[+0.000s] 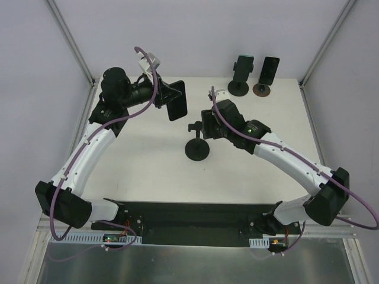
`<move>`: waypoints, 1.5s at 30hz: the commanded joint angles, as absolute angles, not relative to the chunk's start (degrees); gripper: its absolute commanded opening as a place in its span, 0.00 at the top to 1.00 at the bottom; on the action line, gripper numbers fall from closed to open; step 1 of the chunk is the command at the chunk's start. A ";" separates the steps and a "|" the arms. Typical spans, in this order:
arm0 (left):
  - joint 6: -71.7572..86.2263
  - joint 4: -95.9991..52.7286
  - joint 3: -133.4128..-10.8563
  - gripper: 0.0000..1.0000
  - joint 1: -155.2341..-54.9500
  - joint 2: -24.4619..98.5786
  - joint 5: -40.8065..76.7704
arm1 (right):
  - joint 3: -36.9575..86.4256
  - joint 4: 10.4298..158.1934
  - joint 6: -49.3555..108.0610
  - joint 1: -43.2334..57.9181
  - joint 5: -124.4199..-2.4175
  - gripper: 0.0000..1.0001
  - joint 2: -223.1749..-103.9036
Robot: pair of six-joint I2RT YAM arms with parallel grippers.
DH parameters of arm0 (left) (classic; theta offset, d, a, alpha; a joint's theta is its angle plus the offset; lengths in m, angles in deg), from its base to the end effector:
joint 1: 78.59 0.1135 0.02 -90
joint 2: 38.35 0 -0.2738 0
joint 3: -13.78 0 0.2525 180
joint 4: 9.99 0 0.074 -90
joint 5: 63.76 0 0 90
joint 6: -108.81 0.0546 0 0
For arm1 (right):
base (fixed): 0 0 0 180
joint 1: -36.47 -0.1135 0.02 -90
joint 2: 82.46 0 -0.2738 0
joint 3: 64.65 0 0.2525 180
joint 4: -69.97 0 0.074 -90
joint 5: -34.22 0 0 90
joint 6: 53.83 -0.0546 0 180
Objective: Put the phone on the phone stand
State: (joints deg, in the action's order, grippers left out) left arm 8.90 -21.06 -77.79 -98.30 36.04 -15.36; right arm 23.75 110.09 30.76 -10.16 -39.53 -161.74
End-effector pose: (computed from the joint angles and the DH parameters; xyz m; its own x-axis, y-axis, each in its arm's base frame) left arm 0.2718 -0.1359 0.4640 -0.0517 -0.1182 -0.9916 0.8779 0.4680 -0.1015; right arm 0.2355 0.2270 0.3574 -0.4024 -0.2941 -0.8669 -0.4975 0.8652 -0.0627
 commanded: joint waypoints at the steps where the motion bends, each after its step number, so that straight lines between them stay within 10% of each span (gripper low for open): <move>1: 8.27 -15.48 -77.31 1.00 -97.23 35.39 -21.03 | 27.50 111.32 28.17 -9.94 -40.75 0.44 -163.40; 23: 7.39 -2.04 -72.22 1.00 -97.05 37.15 -40.64 | 27.85 107.97 30.98 -7.48 -45.23 0.71 -166.13; 30: 2.56 14.20 -68.44 1.00 -97.92 40.13 -48.81 | 27.94 107.71 32.56 -6.42 -47.95 0.99 -165.78; 45: 0.01 37.86 -69.74 1.00 -105.22 58.15 -56.46 | 28.11 108.24 35.81 -5.19 -52.96 0.99 -165.07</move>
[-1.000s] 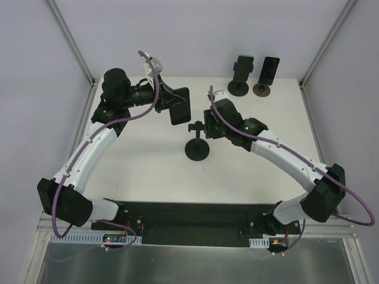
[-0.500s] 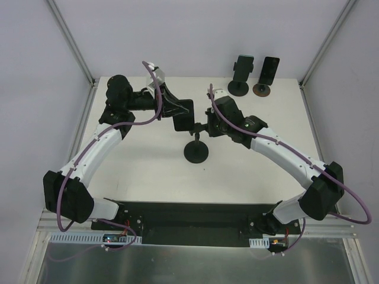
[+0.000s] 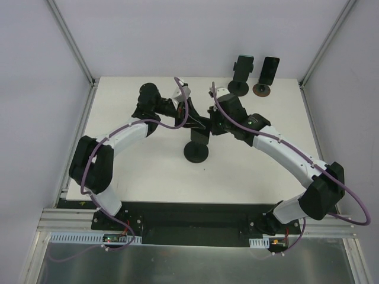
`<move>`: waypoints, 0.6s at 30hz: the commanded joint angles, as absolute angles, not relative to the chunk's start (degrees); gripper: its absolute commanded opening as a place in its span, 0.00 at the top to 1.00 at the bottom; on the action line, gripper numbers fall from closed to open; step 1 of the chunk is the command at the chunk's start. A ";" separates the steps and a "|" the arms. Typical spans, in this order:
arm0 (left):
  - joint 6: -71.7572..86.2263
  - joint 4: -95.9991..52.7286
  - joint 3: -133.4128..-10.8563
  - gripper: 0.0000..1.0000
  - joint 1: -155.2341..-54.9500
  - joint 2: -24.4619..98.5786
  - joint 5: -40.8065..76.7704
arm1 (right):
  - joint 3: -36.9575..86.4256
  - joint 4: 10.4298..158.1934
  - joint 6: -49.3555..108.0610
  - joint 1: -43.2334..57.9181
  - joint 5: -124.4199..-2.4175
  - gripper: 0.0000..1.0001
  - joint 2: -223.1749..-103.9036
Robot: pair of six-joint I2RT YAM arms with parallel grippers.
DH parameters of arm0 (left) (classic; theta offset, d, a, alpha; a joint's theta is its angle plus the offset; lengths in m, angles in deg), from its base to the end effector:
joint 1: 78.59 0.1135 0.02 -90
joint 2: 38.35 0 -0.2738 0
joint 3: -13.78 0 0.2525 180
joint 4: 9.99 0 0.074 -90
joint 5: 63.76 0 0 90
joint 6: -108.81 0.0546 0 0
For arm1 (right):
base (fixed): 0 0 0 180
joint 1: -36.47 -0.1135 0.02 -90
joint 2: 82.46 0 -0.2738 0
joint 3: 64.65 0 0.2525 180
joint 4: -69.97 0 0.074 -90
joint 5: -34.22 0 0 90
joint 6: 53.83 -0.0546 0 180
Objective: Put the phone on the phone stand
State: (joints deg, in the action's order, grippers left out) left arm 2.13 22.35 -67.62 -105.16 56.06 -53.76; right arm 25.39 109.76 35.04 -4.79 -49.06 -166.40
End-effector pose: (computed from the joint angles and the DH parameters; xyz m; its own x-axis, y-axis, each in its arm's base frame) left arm 0.3032 -0.2117 0.3573 0.0227 -0.0671 -0.9975 0.9556 -0.2919 0.0414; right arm 0.2665 0.2253 0.3415 -0.4284 -0.3498 -0.8332 -0.5734 0.8178 -0.0485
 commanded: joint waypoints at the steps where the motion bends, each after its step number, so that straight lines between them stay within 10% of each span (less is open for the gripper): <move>1: -1.73 38.66 -70.53 1.00 -105.31 59.98 -57.16 | 28.11 108.24 35.82 -5.28 -53.31 0.99 -165.08; 9: -33.62 72.56 -79.04 1.00 -105.92 70.71 -62.87 | 27.76 106.74 35.73 -3.52 -60.08 0.99 -165.43; 18: -31.12 72.59 -74.85 1.00 -107.59 65.89 -61.40 | 27.59 105.95 39.51 0.52 -70.27 0.99 -165.60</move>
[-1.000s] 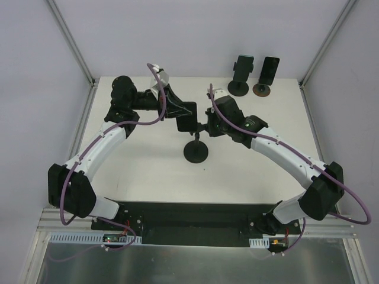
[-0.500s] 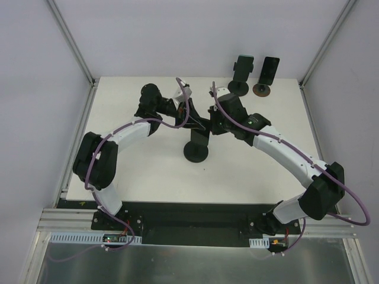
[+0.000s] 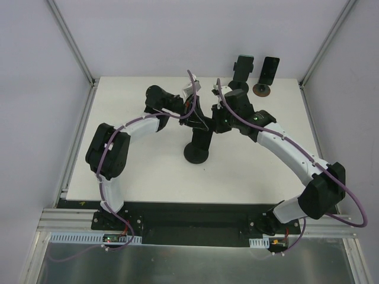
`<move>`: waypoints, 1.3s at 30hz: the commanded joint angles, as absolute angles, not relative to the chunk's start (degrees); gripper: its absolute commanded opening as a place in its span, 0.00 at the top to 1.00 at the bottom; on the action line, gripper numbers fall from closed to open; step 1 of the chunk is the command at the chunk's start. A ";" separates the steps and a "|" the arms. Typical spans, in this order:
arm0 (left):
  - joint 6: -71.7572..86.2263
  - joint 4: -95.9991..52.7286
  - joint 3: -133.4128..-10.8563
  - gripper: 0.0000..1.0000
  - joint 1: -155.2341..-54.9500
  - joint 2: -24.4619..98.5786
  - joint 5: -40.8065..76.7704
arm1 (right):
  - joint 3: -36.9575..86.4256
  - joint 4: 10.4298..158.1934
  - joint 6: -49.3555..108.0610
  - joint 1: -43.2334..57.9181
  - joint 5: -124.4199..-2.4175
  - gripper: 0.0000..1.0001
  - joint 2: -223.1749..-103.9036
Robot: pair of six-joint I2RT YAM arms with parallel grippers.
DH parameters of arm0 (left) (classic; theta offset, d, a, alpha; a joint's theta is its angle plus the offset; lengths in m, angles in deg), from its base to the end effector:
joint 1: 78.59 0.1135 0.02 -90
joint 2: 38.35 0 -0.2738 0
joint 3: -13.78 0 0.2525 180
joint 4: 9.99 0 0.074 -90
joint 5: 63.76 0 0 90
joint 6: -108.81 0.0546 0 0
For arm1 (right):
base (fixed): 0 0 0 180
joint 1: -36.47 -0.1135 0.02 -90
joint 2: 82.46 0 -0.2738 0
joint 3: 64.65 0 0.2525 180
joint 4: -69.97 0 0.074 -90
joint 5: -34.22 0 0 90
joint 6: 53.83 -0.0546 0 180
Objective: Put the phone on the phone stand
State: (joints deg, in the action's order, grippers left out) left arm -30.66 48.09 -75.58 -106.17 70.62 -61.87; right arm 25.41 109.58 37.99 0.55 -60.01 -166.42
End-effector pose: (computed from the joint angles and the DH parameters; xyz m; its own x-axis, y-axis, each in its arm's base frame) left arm 0.3348 -0.2364 0.3348 -0.1804 0.0660 -0.9814 0.8798 -0.4354 -0.1910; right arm 0.2806 0.2082 0.3417 -0.4267 -0.3482 -0.8347 -0.6487 0.7609 0.0142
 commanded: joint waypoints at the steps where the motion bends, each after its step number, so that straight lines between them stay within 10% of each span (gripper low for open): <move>1: -30.50 72.59 -74.50 1.00 -107.60 65.19 -60.60 | 27.67 105.78 39.51 0.52 -71.15 0.99 -165.69; 23: -4.83 43.85 -73.71 1.00 -106.90 64.13 -58.05 | 26.53 105.77 39.95 2.98 -81.11 0.99 -163.67; 39: 29.61 4.74 -67.12 1.00 -103.47 50.43 -30.37 | 24.50 108.67 38.55 0.00 -64.85 1.00 -159.62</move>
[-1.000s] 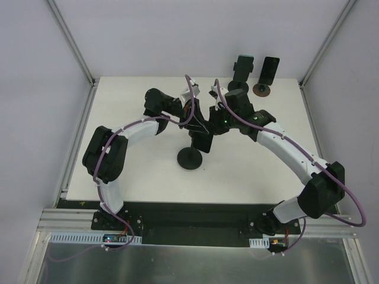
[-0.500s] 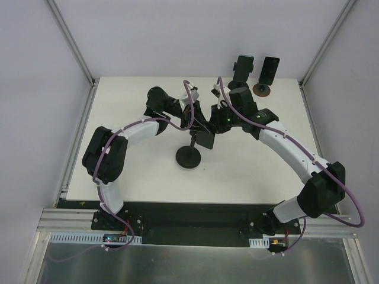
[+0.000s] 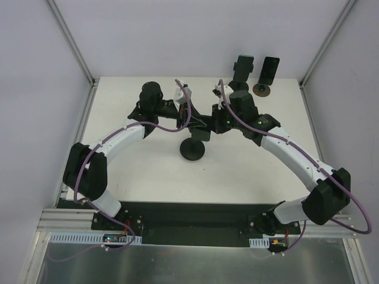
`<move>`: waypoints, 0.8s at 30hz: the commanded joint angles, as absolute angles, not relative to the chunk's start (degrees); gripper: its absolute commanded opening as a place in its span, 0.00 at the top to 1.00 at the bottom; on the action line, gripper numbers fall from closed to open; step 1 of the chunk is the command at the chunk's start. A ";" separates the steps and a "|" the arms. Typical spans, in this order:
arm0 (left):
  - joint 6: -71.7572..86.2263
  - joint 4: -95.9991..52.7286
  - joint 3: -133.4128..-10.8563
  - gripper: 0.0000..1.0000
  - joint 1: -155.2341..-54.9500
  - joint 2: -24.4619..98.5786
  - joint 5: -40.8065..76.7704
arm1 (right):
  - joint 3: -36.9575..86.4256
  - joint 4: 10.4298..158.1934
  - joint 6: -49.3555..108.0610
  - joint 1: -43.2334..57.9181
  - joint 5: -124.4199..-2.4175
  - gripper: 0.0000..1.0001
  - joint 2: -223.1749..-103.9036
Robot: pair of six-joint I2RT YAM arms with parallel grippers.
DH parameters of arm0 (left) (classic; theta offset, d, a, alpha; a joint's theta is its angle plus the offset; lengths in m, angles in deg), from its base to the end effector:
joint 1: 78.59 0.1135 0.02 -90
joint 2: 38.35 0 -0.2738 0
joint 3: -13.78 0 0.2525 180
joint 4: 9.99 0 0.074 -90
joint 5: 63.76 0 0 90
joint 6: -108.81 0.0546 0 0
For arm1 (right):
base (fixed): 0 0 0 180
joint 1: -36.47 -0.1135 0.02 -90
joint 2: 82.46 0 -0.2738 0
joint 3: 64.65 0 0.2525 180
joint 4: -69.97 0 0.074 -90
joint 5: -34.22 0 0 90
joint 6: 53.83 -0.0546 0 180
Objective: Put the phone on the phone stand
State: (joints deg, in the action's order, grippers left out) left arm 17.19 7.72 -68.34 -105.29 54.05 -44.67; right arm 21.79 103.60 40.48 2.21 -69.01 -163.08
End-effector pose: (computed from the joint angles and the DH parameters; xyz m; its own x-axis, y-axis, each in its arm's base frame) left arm 0.3083 -0.2128 0.3539 0.0877 -0.0544 -0.9947 0.9870 -0.1305 0.0941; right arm 0.2732 0.2012 0.3499 -0.3307 -0.3138 -0.8900 -0.7423 0.6689 0.0400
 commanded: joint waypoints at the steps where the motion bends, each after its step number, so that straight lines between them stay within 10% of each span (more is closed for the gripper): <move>1: 30.41 4.65 -66.50 1.00 -103.55 50.07 -28.62 | 25.21 109.37 36.71 -1.57 -60.05 1.00 -160.24; 24: 29.01 26.62 -54.46 1.00 -105.57 52.62 5.68 | 24.16 104.37 3.12 -32.34 -11.48 1.00 -162.26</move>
